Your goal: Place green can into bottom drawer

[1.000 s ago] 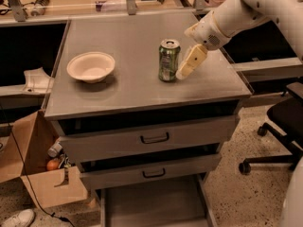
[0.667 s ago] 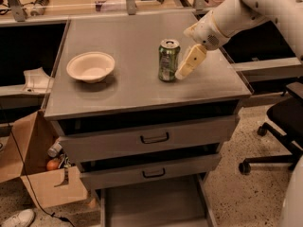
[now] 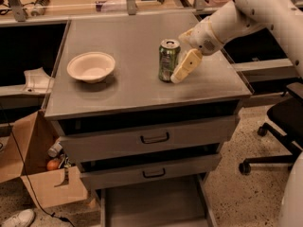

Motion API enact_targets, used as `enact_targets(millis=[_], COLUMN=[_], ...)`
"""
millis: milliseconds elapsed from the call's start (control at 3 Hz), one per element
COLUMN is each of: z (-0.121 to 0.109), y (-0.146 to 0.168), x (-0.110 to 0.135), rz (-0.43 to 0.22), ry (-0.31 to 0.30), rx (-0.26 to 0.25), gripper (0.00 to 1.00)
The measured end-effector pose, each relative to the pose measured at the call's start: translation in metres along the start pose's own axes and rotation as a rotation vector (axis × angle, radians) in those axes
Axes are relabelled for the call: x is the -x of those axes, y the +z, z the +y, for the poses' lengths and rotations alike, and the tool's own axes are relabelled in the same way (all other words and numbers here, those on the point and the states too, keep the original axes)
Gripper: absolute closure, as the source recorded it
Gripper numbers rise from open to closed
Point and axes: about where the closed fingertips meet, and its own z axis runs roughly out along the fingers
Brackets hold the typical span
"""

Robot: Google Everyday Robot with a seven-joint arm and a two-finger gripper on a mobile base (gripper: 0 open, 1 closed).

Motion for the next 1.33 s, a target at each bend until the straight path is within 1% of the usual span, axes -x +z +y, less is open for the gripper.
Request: enact_targets(millis=[333, 667, 1000, 1333], z=[0.005, 0.011, 0.011, 0.011], y=[0.012, 0.024, 0.024, 0.024], x=[0.0, 0.004, 0.004, 0.004], rz=[-0.026, -0.052, -0.052, -0.052], ry=[0.029, 0.039, 0.039, 0.039], rx=[0.02, 0.051, 0.051, 0.051], gripper=[0.0, 0.04, 0.2, 0.4])
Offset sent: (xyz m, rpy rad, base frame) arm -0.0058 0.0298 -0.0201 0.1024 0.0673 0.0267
